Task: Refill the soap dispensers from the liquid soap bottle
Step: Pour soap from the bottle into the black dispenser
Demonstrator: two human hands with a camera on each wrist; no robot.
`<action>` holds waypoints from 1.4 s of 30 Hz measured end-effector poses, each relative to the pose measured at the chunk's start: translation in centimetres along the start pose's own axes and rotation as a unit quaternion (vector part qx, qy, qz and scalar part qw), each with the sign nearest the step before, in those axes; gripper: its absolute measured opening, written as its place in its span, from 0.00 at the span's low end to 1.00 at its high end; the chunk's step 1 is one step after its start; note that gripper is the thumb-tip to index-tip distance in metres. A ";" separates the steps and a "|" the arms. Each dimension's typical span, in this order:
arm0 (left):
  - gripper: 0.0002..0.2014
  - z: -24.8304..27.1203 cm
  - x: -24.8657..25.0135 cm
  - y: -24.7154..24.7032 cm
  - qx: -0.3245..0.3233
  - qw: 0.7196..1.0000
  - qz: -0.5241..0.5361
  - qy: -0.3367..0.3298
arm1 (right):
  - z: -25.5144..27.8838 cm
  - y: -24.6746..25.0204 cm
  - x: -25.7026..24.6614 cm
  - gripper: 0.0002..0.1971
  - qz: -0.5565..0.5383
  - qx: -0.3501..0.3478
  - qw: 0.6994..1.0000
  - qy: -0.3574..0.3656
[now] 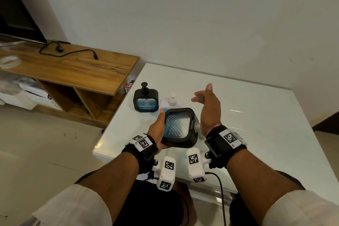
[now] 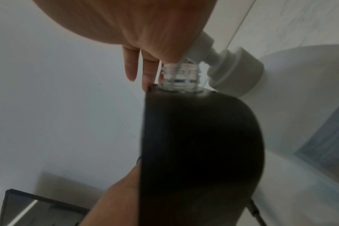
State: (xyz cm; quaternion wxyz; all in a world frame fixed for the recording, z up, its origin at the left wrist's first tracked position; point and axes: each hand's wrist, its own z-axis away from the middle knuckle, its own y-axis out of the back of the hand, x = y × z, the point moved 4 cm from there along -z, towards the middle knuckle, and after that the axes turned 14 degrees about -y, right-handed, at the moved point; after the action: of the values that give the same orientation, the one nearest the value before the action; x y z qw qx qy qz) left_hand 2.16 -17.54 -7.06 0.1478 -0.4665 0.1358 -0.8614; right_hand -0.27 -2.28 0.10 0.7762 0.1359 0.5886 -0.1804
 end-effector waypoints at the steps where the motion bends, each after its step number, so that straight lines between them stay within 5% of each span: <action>1: 0.31 0.0 -0.1 0.0 0.004 1.000 -0.004 0.002 | 0.0 0.0 0.1 0.30 0.020 0.004 1.000 0.000; 12: 0.29 0.1 -0.2 -0.3 -0.002 1.000 0.009 0.003 | 0.3 0.4 -0.6 0.31 -0.021 0.003 0.999 -0.032; 19: 0.31 0.3 -0.2 -0.5 -0.001 1.000 0.004 0.006 | 0.3 0.1 -0.1 0.29 0.065 -0.002 0.998 -0.015; 26: 0.33 0.3 -0.3 -0.3 -0.006 1.000 0.008 0.004 | 0.6 0.4 -0.7 0.31 0.000 -0.009 0.999 -0.036; 34: 0.34 0.0 -0.2 -0.1 0.002 1.000 -0.004 -0.002 | 0.6 -0.1 0.0 0.29 0.094 -0.003 0.996 0.004; 42: 0.31 0.4 -0.1 -0.4 -0.008 1.000 0.005 -0.001 | 0.3 0.4 -0.8 0.32 0.015 -0.006 0.999 -0.034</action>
State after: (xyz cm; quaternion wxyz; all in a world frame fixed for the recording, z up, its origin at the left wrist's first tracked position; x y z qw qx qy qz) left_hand 2.47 -17.19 -6.78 0.1486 -0.4681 0.1453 -0.8589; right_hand -0.03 -1.90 0.93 0.7993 0.1336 0.5608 -0.1696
